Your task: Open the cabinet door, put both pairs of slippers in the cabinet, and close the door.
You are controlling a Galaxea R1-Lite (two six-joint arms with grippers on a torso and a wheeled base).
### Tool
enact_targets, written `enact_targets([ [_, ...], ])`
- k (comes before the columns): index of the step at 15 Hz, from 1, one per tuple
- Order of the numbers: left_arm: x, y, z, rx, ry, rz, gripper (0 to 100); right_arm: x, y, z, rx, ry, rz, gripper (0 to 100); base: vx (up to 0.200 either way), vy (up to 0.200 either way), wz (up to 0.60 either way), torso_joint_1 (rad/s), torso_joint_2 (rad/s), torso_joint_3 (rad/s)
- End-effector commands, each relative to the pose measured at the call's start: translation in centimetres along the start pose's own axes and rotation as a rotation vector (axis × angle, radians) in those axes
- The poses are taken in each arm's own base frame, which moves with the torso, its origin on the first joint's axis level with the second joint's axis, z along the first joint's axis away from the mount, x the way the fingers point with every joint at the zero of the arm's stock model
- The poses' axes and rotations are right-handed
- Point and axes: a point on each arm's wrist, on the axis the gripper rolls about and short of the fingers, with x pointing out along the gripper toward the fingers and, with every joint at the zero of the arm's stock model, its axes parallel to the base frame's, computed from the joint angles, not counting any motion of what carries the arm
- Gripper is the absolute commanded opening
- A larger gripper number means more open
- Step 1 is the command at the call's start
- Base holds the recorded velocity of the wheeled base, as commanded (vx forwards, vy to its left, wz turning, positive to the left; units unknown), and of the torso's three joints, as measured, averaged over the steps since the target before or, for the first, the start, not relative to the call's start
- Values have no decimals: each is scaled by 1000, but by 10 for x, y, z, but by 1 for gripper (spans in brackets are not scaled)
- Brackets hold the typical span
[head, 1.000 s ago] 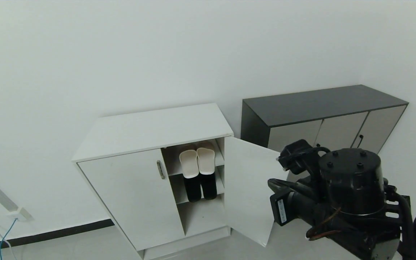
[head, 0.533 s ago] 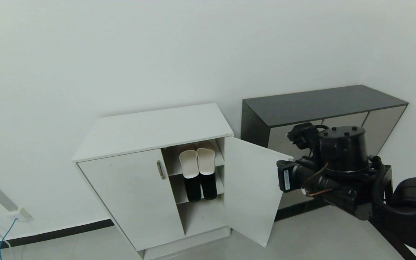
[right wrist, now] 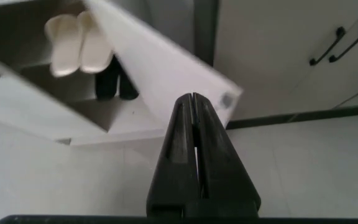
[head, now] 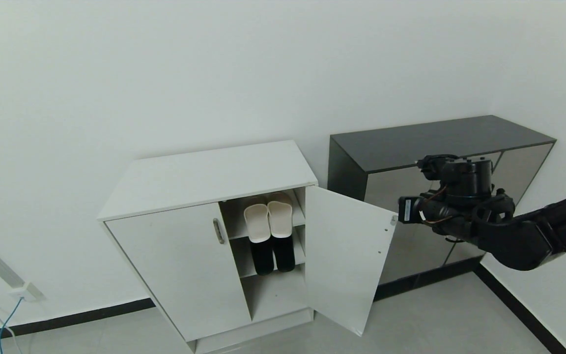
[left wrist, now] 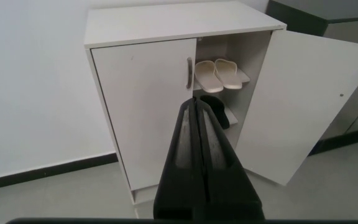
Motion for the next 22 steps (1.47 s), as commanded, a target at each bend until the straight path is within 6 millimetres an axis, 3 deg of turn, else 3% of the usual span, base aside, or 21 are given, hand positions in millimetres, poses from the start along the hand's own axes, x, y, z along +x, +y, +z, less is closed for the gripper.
enact_targets([
  [1, 0, 0, 0, 0, 0, -1, 0, 28, -19, -14, 17, 25, -17, 0, 0, 0, 0, 0, 0, 0],
  [6, 0, 0, 0, 1, 0, -3, 0, 69, -25, -25, 43, -15, -6, 0, 0, 0, 0, 0, 0, 0],
  [13, 0, 0, 0, 1, 0, -4, 0, 94, -30, -41, 47, -5, -16, 0, 0, 0, 0, 0, 0, 0],
  [18, 0, 0, 0, 1, 0, -4, 0, 93, -28, -42, 45, 0, -14, 0, 0, 0, 0, 0, 0, 0],
  [22, 0, 0, 0, 1, 0, -4, 0, 63, 1, -41, 20, 25, 50, 0, 0, 0, 0, 0, 0, 0],
])
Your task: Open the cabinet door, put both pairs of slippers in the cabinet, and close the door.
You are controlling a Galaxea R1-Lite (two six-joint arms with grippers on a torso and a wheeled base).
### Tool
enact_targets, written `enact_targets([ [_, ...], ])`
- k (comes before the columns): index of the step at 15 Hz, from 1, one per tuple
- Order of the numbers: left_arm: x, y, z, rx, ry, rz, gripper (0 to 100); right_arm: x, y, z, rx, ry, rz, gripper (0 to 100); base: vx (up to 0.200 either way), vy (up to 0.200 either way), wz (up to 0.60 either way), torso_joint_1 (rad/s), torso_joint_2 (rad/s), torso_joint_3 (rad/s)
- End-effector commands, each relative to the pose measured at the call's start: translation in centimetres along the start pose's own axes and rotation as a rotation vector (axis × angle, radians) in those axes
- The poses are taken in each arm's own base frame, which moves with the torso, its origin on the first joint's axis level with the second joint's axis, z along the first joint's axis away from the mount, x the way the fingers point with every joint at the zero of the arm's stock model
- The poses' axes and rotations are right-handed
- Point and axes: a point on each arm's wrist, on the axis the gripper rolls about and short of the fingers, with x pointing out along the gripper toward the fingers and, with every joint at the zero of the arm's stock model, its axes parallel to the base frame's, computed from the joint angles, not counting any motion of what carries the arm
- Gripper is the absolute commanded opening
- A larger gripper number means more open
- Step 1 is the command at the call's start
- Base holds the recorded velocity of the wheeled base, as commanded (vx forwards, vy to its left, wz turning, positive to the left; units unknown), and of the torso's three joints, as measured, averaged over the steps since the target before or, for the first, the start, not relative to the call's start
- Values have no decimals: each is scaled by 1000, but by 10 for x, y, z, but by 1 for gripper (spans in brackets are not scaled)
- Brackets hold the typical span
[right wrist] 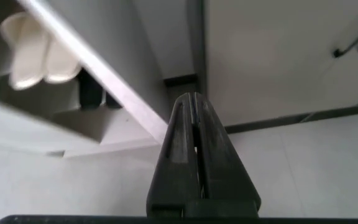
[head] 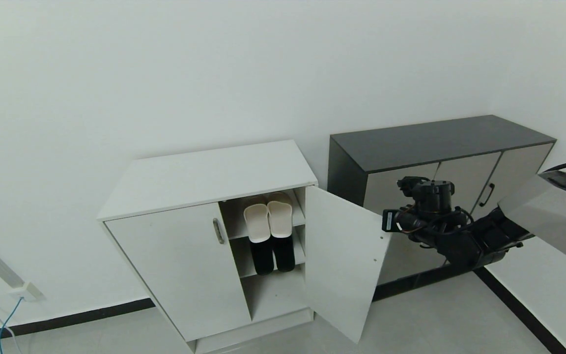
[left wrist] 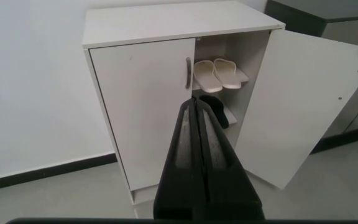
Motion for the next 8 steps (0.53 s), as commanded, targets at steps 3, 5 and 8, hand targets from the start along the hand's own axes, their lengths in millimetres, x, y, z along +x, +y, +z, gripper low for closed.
enact_targets([
  [3, 0, 0, 0, -2, 0, 2, 0, -38, 43, -6, -41, 41, 102, 0, 0, 0, 0, 0, 0, 0],
  [5, 0, 0, 0, -2, -2, 2, 0, -54, 67, -16, -69, 70, 163, 0, 0, 0, 0, 0, 0, 0],
  [8, 0, 0, 0, -2, -1, 4, 0, -76, 88, -14, -90, 67, 225, 0, 0, 0, 0, 0, 0, 0],
])
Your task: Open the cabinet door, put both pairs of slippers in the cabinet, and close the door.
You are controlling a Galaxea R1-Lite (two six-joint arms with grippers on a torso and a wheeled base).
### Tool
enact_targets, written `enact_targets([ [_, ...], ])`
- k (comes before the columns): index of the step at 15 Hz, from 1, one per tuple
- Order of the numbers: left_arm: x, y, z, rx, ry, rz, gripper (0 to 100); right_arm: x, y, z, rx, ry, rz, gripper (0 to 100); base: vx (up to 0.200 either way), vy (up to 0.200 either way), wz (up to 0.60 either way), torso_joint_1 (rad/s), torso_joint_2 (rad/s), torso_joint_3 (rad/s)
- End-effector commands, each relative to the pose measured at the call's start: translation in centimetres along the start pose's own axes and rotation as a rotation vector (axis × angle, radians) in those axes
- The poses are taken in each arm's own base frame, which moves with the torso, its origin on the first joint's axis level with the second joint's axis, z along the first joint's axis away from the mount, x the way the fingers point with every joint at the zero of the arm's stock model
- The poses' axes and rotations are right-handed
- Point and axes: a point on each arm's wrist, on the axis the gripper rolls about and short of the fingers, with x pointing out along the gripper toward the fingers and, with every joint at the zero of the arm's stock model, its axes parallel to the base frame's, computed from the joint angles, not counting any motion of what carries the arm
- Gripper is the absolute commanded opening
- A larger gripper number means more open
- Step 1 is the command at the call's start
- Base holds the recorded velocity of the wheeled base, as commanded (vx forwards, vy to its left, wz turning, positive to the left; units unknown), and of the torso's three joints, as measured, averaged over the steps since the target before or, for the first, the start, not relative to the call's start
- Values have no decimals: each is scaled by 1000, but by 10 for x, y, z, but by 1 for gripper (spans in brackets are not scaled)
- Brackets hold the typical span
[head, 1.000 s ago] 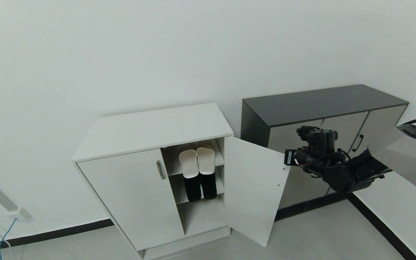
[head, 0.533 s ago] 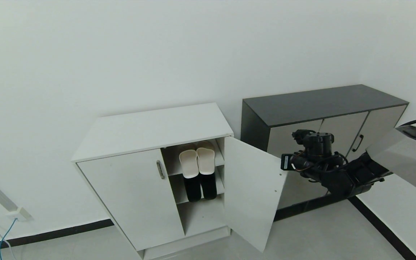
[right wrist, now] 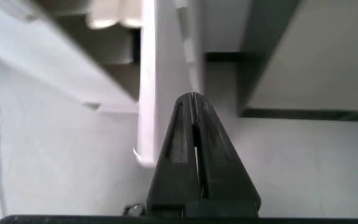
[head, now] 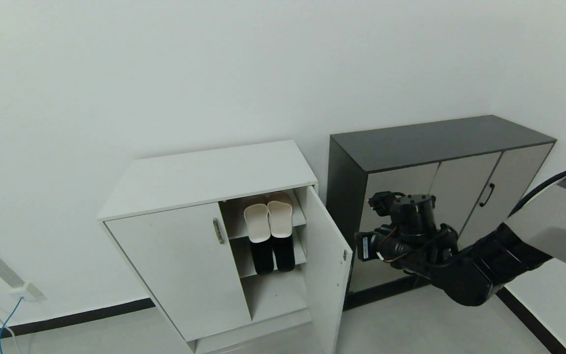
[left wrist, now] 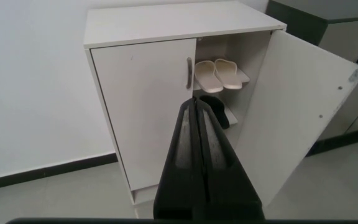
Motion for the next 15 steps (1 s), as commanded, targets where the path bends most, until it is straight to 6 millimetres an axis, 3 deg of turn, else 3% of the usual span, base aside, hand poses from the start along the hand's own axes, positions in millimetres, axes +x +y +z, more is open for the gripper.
enact_targets([
  [1, 0, 0, 0, 0, -2, 0, 0, -24, 14, 11, -12, -34, 41, 0, 0, 0, 0, 0, 0, 0],
  [4, 0, 0, 0, 0, 0, 1, 0, -38, 19, 16, -27, -49, 56, 0, 0, 0, 0, 0, 0, 0],
  [7, 0, 0, 0, 0, 0, 1, 0, -40, 21, 15, -52, -51, 59, 0, 0, 0, 0, 0, 0, 0],
  [15, 0, 0, 0, 0, 0, 2, 0, -45, 24, 6, -67, -21, 77, 0, 0, 0, 525, 1, 1, 0],
])
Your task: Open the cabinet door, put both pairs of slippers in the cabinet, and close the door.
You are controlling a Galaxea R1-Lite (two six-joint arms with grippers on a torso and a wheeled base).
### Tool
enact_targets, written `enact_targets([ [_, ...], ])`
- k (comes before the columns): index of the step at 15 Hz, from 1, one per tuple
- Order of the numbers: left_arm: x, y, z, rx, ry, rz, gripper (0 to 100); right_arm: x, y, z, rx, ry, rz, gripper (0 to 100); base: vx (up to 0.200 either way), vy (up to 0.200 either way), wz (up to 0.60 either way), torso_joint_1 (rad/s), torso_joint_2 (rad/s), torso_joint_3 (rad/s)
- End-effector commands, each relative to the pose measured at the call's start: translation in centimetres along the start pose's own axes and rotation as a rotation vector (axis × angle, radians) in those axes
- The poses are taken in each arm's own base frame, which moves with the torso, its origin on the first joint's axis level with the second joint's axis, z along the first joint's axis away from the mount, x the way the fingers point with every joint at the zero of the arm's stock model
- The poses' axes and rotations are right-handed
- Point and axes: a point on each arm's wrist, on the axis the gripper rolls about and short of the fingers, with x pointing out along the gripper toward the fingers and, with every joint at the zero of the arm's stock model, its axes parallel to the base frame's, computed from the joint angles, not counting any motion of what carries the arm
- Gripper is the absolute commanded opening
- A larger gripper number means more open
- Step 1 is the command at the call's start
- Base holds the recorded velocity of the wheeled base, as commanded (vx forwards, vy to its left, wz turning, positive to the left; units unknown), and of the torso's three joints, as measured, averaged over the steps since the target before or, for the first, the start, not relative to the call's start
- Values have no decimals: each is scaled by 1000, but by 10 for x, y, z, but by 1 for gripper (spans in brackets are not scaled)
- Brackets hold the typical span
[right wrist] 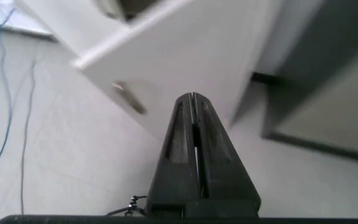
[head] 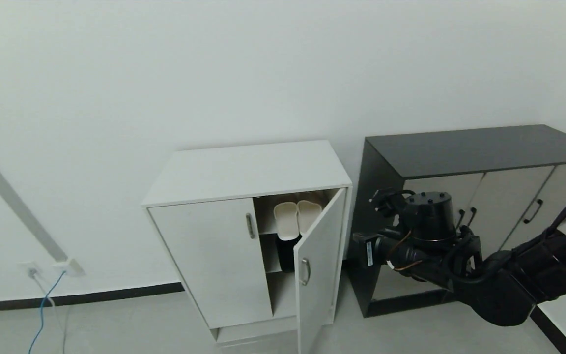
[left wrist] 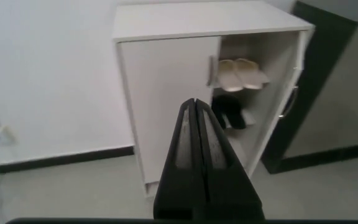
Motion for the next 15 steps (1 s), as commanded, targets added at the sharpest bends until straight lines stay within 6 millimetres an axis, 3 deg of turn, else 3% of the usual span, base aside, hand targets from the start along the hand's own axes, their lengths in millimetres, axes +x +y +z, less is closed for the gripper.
enact_targets([
  [1, 0, 0, 0, 0, 0, 1, 0, -2, 2, -2, -6, 5, 12, 0, 0, 0, 0, 0, 0, 0],
  [6, 0, 0, 0, 0, 0, 1, 0, -7, 1, -12, -52, 32, 31, 0, 0, 0, 0, 0, 0, 0],
  [13, 0, 0, 0, 0, 0, 0, 0, -41, -4, -39, -96, 119, 31, 0, 0, 0, 0, 0, 0, 0],
  [15, 0, 0, 0, 0, -2, 1, 0, -42, -4, -43, -97, 117, 33, 0, 200, 0, 0, 2, -2, 7],
])
